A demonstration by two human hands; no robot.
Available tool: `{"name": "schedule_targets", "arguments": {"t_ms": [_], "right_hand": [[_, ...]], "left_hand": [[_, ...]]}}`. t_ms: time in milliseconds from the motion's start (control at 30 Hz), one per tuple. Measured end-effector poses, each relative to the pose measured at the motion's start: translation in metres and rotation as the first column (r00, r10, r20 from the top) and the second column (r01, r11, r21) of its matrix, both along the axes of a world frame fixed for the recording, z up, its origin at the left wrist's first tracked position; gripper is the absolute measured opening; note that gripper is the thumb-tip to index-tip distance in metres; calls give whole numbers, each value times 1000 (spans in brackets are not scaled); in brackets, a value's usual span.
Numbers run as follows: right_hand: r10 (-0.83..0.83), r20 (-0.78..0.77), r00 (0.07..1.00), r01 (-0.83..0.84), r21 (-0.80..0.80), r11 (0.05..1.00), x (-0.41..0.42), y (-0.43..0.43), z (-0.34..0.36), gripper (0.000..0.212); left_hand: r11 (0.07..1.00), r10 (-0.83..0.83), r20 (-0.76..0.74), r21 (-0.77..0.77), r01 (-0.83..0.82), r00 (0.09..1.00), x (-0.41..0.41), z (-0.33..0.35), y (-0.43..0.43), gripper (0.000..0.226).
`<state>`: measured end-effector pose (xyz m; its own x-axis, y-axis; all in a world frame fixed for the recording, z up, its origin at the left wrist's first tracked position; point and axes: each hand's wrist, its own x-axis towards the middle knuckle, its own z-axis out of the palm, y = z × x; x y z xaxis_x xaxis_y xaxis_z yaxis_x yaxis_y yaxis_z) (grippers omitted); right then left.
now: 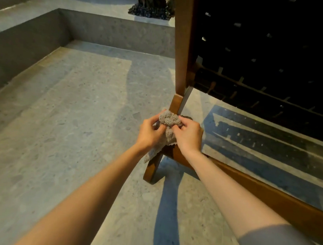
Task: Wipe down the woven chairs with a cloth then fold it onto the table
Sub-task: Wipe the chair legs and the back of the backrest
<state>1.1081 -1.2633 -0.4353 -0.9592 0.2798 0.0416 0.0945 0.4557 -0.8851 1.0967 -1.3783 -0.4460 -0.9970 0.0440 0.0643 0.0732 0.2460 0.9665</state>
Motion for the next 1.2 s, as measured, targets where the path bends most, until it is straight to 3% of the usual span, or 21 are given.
{"name": "schedule_targets", "arguments": {"t_ms": [300, 367, 500, 633, 667, 733, 833, 900, 1000, 1100, 1200], "right_hand": [[-57, 30, 998, 59, -84, 995, 33, -17, -29, 41], [-36, 13, 999, 36, -20, 999, 47, -18, -31, 36], [158, 123, 980, -181, 202, 963, 70, -19, -32, 31], [91, -110, 990, -65, 221, 973, 80, -4, -5, 29], [53, -172, 984, -10, 239, 971, 80, 4, 1, 29], [3, -174, 985, 55, 326, 944, 78, 25, 10, 28], [-13, -26, 1000, 24, 468, 883, 79, 65, 13, 18], [67, -39, 997, -34, 557, 830, 85, 89, 13, 16], [203, 13, 979, -180, 514, 839, 95, 118, 19, 14], [264, 149, 953, -303, 449, 841, 98, 136, 24, 11], [263, 165, 951, -310, 454, 835, 97, 144, 26, 12]], "left_hand": [[984, 176, 79, 18, -178, 981, 49, -46, -5, 28], [981, 192, 129, -43, -188, 973, 62, -55, -10, 31], [967, 224, 174, -159, -197, 959, 84, -62, -19, 28], [964, 265, 26, -20, -265, 964, 92, -38, -6, 37], [971, 239, -35, -9, -239, 970, 91, -29, 0, 41], [980, 111, -164, -148, -136, 980, 85, -17, 12, 49], [875, -130, -276, -484, -21, 952, 74, -11, 19, 50], [799, -244, -336, -601, -7, 910, 70, -10, 20, 37], [732, -324, -360, -681, -9, 875, 66, -5, 22, 19], [657, -365, -322, -754, -3, 873, 60, 7, 28, 21], [710, -275, -290, -705, -11, 917, 56, 22, 38, 17]]}}
